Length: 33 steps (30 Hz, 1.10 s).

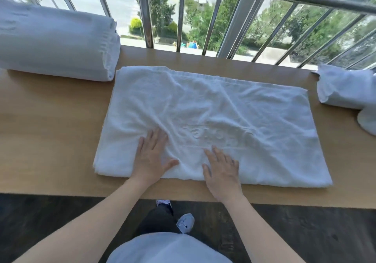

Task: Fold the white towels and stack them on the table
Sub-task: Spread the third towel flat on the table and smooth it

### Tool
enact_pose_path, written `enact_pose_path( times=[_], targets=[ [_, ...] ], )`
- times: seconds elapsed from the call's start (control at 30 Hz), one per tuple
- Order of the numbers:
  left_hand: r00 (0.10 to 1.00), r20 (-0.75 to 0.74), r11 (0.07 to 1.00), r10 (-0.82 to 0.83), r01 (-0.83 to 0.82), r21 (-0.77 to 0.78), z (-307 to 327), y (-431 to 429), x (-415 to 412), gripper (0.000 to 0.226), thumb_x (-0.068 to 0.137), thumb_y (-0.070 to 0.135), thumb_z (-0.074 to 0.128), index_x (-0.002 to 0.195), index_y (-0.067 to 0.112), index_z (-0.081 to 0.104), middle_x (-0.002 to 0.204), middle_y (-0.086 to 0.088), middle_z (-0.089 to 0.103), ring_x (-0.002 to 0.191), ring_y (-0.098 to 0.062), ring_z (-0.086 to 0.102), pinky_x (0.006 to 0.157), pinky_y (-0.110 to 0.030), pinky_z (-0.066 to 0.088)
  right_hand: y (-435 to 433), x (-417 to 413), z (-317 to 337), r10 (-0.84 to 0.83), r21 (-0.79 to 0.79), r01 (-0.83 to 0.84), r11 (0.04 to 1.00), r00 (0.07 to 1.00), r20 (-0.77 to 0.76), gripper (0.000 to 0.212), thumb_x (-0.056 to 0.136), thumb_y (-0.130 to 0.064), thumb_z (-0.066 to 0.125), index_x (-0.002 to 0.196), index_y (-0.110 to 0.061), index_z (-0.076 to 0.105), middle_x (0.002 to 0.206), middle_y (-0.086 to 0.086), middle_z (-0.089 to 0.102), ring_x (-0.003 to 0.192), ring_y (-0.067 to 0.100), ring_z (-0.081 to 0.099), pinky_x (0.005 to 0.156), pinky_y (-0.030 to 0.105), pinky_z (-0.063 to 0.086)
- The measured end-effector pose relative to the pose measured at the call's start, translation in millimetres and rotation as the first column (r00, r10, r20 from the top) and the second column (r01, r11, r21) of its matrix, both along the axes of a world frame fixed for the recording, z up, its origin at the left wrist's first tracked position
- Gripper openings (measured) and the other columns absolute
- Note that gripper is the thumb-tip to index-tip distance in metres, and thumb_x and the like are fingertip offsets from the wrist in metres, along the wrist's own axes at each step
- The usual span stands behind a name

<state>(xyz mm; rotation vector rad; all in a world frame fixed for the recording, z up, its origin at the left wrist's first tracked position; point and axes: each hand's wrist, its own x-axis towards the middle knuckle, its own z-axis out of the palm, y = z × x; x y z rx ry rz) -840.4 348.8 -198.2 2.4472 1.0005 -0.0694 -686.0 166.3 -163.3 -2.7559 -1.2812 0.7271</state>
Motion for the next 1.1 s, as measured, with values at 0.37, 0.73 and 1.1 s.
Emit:
enact_pose_path(
  times=[0.37, 0.73, 1.1],
  targets=[
    [0.944, -0.118, 0.944, -0.308, 0.319, 0.088, -3, -36, 98, 0.099, 0.077, 0.088, 0.000, 0.154, 0.030, -0.020, 0.164, 0.002, -0.025, 0.145, -0.017, -0.037, 0.118, -0.043, -0.025, -30, 80, 6, -0.159, 0.028, 0.157, 0.987, 0.981, 0.114, 0.054, 0.104, -0.040, 0.033, 0.156, -0.028, 0.022, 0.154, -0.001, 0.034, 0.136, 0.023, 0.035, 0.108, 0.040, 0.031],
    [0.901, -0.141, 0.902, -0.411, 0.424, 0.077, -3, -119, 207, 0.092, 0.082, 0.083, 0.003, 0.149, 0.034, -0.034, 0.156, 0.000, -0.044, 0.145, -0.023, -0.038, 0.120, -0.047, -0.019, -116, 198, -16, -0.255, -0.034, 0.261, 0.965, 0.959, 0.121, 0.055, 0.101, -0.060, 0.007, 0.154, -0.052, -0.006, 0.166, -0.013, -0.015, 0.152, 0.015, -0.017, 0.122, 0.051, -0.006],
    [0.872, -0.191, 0.867, -0.451, 0.478, 0.139, -6, -165, 261, 0.091, 0.091, 0.079, 0.007, 0.160, 0.021, -0.005, 0.168, -0.002, -0.014, 0.154, -0.025, -0.016, 0.123, -0.051, 0.000, -103, 337, -13, -0.674, 0.248, 0.659, 0.710, 0.738, -0.032, 0.070, 0.097, -0.046, 0.052, 0.156, -0.022, 0.024, 0.149, 0.015, 0.040, 0.131, 0.037, 0.040, 0.103, 0.048, 0.032]
  ],
)
